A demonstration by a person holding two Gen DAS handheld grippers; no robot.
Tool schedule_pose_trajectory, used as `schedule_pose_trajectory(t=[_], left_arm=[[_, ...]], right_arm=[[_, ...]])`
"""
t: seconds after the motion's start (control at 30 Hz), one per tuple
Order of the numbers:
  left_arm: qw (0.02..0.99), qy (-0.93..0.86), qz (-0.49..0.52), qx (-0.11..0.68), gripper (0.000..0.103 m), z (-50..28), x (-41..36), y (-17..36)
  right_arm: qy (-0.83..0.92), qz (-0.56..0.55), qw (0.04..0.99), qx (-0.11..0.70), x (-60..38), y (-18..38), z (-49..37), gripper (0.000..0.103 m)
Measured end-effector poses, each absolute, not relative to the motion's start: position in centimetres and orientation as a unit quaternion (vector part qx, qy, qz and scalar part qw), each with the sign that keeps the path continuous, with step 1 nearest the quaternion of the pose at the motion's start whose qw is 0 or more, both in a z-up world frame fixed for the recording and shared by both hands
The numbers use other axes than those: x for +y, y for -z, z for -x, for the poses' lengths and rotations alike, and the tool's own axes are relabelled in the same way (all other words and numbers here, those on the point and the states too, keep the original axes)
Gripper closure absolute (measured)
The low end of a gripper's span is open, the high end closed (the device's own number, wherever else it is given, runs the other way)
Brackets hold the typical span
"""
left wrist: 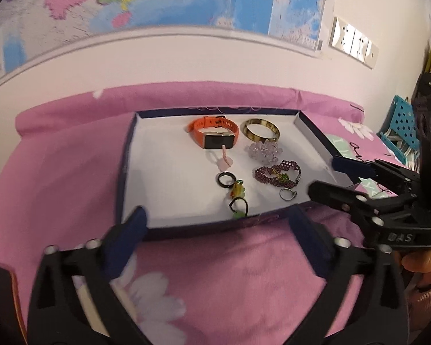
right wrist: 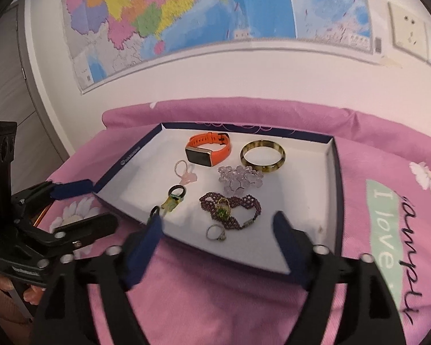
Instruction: Organize jewelry
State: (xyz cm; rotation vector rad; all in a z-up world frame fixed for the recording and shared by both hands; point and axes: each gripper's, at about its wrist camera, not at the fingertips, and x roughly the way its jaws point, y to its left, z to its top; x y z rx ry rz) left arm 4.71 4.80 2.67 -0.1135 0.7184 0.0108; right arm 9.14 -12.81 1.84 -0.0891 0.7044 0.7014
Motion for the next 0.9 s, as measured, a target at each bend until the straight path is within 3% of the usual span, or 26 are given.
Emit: schedule_pose_trajectory(t=[0.07,0.9], left_arm=[[0.935,-0.01,0.06,0.349,0.005,-3.8,5.0,-2.8],[0.924,-0.075,0.054,0.37,0.005,1.3,4.4,-1.8]], right_arm=[[-0.329,0.043,0.882,0.333,-13.2,-1.9,-8.0,0.006],[-0.299,0.048,0.886,0.353,-14.1,0.1,-1.6,0.007]])
